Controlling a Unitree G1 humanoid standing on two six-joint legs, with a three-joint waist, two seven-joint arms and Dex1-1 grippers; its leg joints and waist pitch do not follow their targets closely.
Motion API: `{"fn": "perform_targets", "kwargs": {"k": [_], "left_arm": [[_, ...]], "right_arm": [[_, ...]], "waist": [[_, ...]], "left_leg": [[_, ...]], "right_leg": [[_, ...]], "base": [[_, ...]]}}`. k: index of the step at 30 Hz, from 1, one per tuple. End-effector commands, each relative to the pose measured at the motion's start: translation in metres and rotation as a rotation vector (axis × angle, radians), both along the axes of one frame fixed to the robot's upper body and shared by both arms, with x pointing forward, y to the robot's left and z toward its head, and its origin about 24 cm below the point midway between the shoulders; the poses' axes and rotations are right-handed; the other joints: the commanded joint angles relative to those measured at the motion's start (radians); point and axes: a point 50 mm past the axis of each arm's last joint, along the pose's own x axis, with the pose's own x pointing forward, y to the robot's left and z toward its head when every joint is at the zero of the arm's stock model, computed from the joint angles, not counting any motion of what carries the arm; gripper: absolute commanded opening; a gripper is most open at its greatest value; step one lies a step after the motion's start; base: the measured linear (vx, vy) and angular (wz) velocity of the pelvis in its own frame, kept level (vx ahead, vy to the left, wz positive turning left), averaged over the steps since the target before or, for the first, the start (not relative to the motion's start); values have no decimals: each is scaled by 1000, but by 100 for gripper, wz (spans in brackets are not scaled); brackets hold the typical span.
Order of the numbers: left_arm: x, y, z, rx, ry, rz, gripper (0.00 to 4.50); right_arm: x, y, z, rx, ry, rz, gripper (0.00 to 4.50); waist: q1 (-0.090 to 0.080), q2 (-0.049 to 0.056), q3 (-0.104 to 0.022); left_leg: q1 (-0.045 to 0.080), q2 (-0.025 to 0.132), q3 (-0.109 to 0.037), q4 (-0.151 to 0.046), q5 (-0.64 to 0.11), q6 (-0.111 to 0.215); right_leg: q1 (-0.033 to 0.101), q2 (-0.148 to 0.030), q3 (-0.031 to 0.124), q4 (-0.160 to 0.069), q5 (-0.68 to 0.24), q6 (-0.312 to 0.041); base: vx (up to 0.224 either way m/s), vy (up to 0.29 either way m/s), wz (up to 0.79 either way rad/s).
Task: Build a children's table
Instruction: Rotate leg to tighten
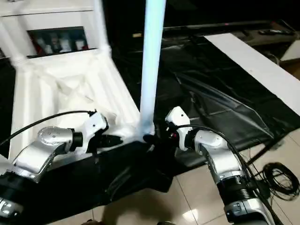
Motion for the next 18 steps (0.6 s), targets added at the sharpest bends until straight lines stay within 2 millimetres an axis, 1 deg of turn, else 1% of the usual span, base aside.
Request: {"fn": "perform_targets", "kwargs": {"k": [1,2,4,7,9,12,14,18], "left_arm": [[-7,-14,5,-39,9,-91,0],[-7,-14,5,-39,10,-92,0],[-8,-14,5,-37,13,-100,0],[-9,-13,5,-36,14,-103,0],[-9,-13,5,-35,15,-104,0],[-9,-13,5,-34,16,-105,0],[-9,-12,5,-32,17,-104,0],[-10,-12,5,-31,21,-106,0]], "right_arm": [[0,3,1,-8,3,24,369],[0,4,1,-9,4,25,369],[2,4,0,-18,4,23,369],[3,4,0,-19,9,23,369],[4,4,0,-16,11,20,344],[4,5,0,-10,13,18,322],[5,5,-1,-10,17,19,295],[5,5,-1,-10,20,17,272]], "waist": [[-2,3,-60],[-2,3,-60],[-2,3,-60],[-2,2,-62],[-2,0,-64],[-2,1,-65],[-1,0,-65],[-2,0,-65]], "left_leg": [[17,23,-7,-66,-249,34],[15,23,-8,-66,-248,31],[16,23,-8,-66,-251,29],[15,21,-7,-64,-231,31],[13,21,-7,-62,-213,36],[13,20,-7,-61,-198,43],[13,21,-7,-60,-196,45],[13,21,-7,-60,-198,43]], "right_leg": [[43,-34,32,-63,-238,-219],[45,-35,32,-62,-237,-216],[44,-35,32,-62,-241,-214],[46,-35,32,-60,-217,-216],[49,-35,32,-57,-196,-219],[50,-34,32,-54,-178,-225],[50,-35,32,-54,-179,-227],[50,-35,32,-54,-185,-226]], "base": [[0,0,0],[0,0,0],[0,0,0],[0,0,0],[0,0,0],[0,0,0],[0,0,0],[0,0,0]]}}
